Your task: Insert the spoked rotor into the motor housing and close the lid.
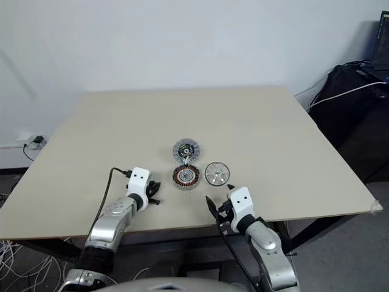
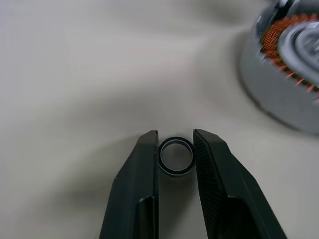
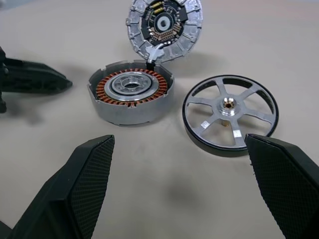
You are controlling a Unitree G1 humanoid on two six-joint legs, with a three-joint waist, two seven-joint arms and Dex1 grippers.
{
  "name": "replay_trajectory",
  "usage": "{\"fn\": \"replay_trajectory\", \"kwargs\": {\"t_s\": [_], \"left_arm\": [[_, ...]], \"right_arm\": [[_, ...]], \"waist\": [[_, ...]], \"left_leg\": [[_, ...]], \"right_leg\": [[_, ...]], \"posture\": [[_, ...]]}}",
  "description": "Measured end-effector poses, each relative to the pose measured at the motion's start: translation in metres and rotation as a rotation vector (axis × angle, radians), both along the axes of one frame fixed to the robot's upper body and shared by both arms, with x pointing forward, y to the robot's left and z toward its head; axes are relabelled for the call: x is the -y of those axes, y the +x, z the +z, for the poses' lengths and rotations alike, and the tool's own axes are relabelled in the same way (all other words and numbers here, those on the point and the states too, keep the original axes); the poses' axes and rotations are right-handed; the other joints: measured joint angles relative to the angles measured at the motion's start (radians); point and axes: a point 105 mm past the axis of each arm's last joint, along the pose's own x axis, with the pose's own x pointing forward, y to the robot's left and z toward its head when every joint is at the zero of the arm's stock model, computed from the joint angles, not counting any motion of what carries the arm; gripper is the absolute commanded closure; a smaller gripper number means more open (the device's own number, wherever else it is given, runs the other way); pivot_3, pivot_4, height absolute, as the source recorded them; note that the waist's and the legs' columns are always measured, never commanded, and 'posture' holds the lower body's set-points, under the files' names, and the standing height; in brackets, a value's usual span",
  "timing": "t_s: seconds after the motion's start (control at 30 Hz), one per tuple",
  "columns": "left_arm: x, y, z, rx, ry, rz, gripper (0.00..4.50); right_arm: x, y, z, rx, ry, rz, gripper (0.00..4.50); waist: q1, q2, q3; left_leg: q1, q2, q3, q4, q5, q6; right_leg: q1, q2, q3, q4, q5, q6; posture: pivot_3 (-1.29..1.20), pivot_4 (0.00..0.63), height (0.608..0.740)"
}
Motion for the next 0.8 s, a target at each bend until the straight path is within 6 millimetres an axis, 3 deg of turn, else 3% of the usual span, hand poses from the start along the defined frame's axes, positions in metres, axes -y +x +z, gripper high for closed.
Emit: {"fn": "replay_trajectory", "kwargs": {"t_s": [0.17,0.4,0.8], "left_arm": [[0.02,0.005,0.032,0.108,-0.049,-0.064,3.83],[0.054,0.009,0.045,0.131,-0.087,-0.191,3.83],[0.079,0.015,0.021,0.022,-0.065,-0.288,3.83]], "right_arm": [[0.0,0.0,0.0,0.0,0.001,0.001,0.0],[0.0,0.0,0.0,-0.001,0.001,0.001,0.0],[-0.001,0.0,0.0,-0.003,0.009,-0.008,0.0]], "waist": [[0.0,0.0,0.0],[0.0,0.0,0.0],[-0.001,0.0,0.0]], "left_leg": [[0.0,0.0,0.0,0.0,-0.001,-0.001],[0.0,0.0,0.0,0.0,0.001,0.002],[0.0,0.0,0.0,0.0,0.002,0.003]], "right_leg": [[0.0,0.0,0.0,0.0,0.0,0.0],[0.0,0.001,0.0,0.0,0.0,0.0],[0.0,0.001,0.0,0.0,0.0,0.0]], "posture": [[0.0,0.0,0.74],[0.0,0.0,0.74],[0.0,0.0,0.74]]}}
